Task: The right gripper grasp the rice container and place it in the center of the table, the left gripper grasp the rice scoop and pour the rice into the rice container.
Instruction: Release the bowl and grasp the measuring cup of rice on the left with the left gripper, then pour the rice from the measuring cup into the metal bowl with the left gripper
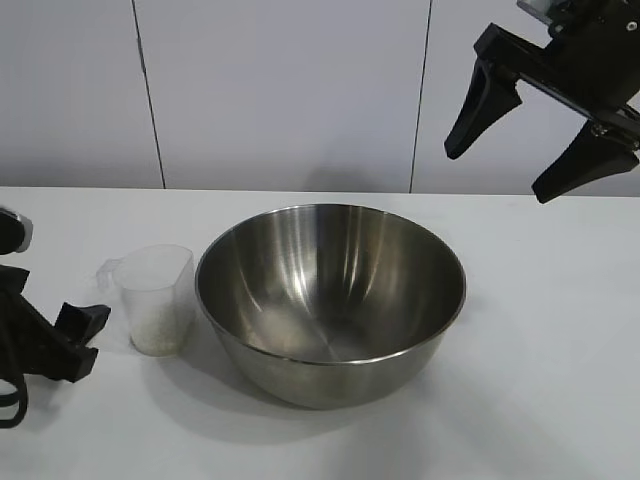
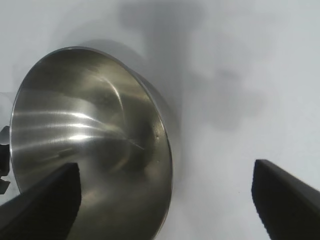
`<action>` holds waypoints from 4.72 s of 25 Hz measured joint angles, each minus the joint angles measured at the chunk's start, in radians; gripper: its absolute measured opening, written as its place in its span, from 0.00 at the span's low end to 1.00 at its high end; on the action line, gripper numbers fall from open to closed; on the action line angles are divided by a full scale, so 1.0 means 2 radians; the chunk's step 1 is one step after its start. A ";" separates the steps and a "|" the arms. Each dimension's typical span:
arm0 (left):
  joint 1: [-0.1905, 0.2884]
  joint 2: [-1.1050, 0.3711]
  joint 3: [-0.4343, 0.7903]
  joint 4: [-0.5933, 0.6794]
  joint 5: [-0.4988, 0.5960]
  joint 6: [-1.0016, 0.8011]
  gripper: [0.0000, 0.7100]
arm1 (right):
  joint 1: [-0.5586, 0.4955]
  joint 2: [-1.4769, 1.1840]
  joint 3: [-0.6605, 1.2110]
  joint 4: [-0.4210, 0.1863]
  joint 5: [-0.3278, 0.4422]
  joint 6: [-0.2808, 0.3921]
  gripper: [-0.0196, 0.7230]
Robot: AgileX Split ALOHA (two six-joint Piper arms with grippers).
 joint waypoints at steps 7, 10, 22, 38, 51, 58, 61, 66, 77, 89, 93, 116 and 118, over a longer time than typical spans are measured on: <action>0.003 0.000 -0.005 0.000 0.000 -0.004 0.84 | 0.000 0.000 0.000 0.000 0.000 0.000 0.89; 0.003 0.000 -0.010 0.000 0.000 -0.005 0.84 | 0.000 0.000 0.000 0.000 0.000 0.000 0.89; 0.004 0.025 -0.034 0.023 0.000 -0.007 0.84 | 0.000 0.000 0.000 0.000 0.007 0.000 0.89; 0.004 0.038 -0.074 0.023 0.000 -0.055 0.84 | 0.000 0.000 0.000 0.000 0.009 0.000 0.89; 0.004 0.038 -0.074 0.027 0.000 -0.093 0.03 | 0.000 0.000 0.000 0.000 0.014 0.000 0.89; 0.004 0.007 -0.074 0.084 0.003 -0.084 0.02 | 0.000 0.000 0.000 0.000 0.017 0.000 0.89; 0.004 -0.031 -0.074 0.092 0.003 -0.068 0.02 | 0.000 0.000 0.000 0.000 0.017 0.000 0.89; 0.004 -0.110 -0.093 0.100 0.067 -0.009 0.02 | 0.000 0.000 0.000 0.000 0.018 0.000 0.89; -0.064 -0.170 -0.256 0.132 0.373 0.220 0.02 | 0.000 0.000 0.000 -0.002 0.019 0.000 0.89; -0.165 -0.146 -0.312 0.133 0.411 0.529 0.02 | 0.000 0.000 0.000 -0.007 0.018 0.000 0.89; -0.167 -0.107 -0.313 0.151 0.408 0.659 0.02 | 0.000 0.000 0.000 -0.013 0.024 0.000 0.89; -0.156 -0.086 -0.314 0.255 0.372 0.960 0.02 | 0.000 0.000 0.000 -0.023 0.048 0.000 0.89; -0.156 -0.086 -0.314 0.256 0.363 0.964 0.02 | 0.000 0.000 0.000 -0.023 0.048 0.000 0.89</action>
